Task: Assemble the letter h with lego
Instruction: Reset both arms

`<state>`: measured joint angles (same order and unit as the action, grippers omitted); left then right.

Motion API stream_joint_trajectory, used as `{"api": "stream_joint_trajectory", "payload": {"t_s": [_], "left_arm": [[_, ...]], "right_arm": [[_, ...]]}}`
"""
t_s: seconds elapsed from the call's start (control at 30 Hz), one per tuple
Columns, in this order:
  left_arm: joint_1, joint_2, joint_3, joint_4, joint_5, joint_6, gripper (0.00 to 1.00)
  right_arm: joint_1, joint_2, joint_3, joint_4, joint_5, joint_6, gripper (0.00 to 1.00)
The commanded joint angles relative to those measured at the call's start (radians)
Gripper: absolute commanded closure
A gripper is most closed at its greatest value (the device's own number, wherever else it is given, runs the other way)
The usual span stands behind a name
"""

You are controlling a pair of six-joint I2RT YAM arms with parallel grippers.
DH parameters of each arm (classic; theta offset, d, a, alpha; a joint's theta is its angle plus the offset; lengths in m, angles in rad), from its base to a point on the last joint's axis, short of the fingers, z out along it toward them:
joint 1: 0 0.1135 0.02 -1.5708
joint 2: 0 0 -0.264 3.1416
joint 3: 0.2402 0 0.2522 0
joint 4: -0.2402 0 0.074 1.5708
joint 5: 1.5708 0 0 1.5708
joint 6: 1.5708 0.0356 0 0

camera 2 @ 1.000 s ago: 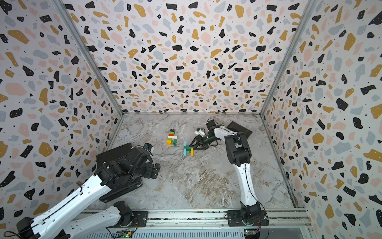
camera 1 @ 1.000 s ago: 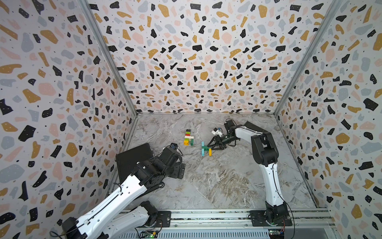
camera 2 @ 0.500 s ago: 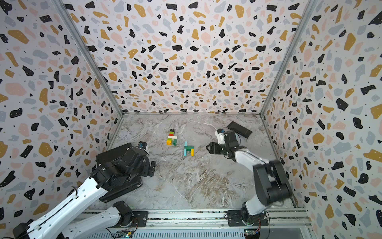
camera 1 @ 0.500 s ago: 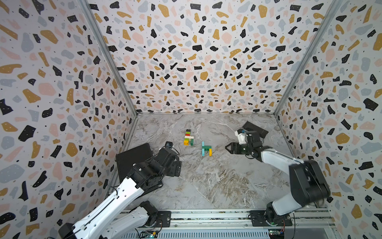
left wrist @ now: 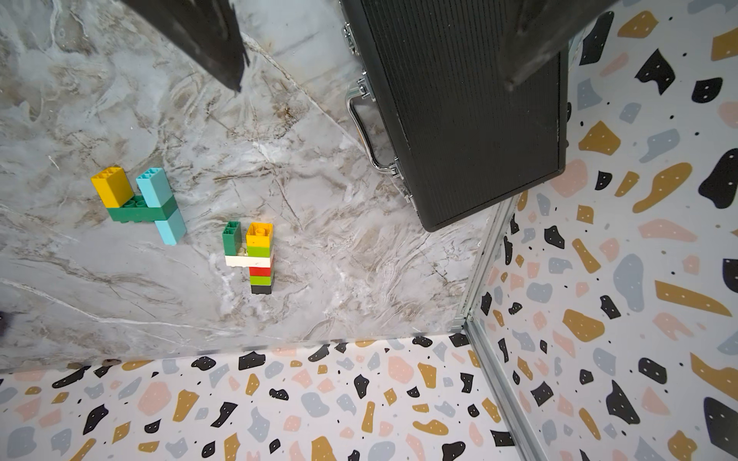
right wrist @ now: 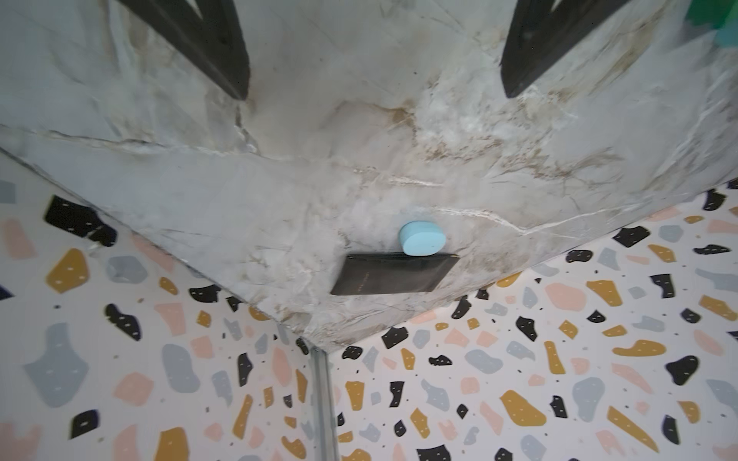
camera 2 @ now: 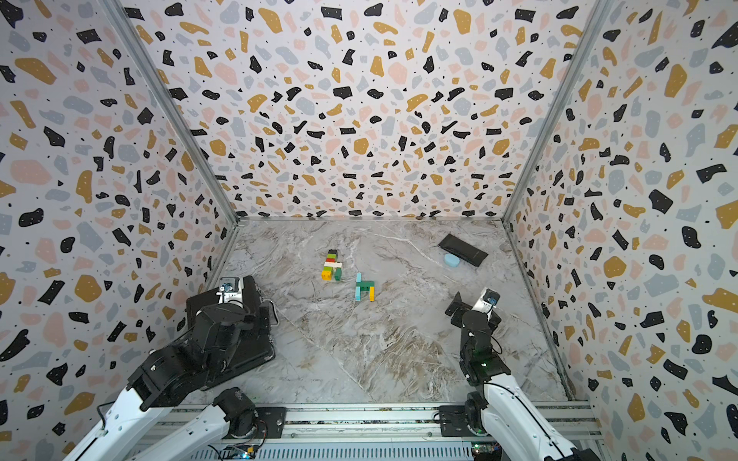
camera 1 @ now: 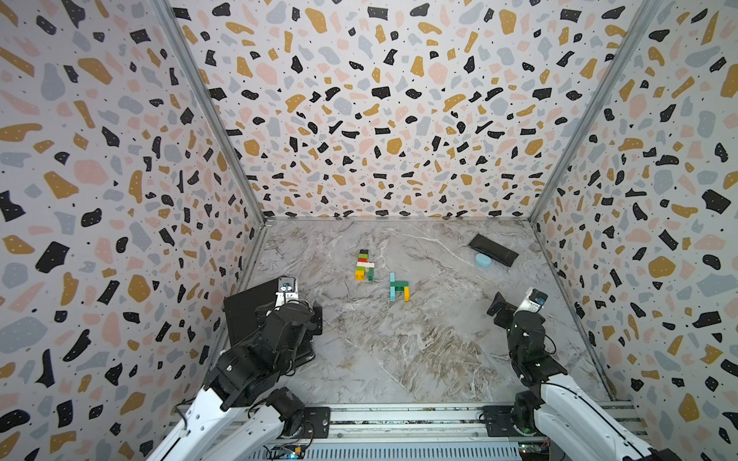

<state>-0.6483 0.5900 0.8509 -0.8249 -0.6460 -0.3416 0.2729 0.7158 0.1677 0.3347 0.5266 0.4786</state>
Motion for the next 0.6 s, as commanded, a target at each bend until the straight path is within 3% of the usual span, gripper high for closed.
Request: {"api": "stream_joint_trajectory", "payload": {"t_s": [0.0,0.1,0.23,0.27,0.43,0.57], "left_arm": [[0.014,0.017,0.001,0.117,-0.019,0.050,0.01],[0.073,0.083,0.041,0.190,-0.002,0.003,0.01],[0.323,0.275,0.143,0.333,0.320,-0.212,0.01],[0.365,0.341,0.166,0.374,0.349,-0.247,0.01],[0.545,0.576,0.255,0.519,0.327,-0.273,0.01],[0.634,0.666,0.107,0.728,0.195,-0.237,0.01]], "right_arm": [[0.002,0.005,0.056,-0.026,0.116,-0.011,0.01],[-0.014,0.043,0.066,0.032,0.119,-0.068,0.01],[-0.095,0.169,0.161,0.053,0.079,-0.074,0.01],[-0.118,0.215,0.196,0.051,0.069,-0.076,0.01],[-0.201,0.372,0.249,0.094,0.047,-0.091,0.01],[-0.239,0.462,0.217,0.188,0.039,-0.157,0.01]]}}
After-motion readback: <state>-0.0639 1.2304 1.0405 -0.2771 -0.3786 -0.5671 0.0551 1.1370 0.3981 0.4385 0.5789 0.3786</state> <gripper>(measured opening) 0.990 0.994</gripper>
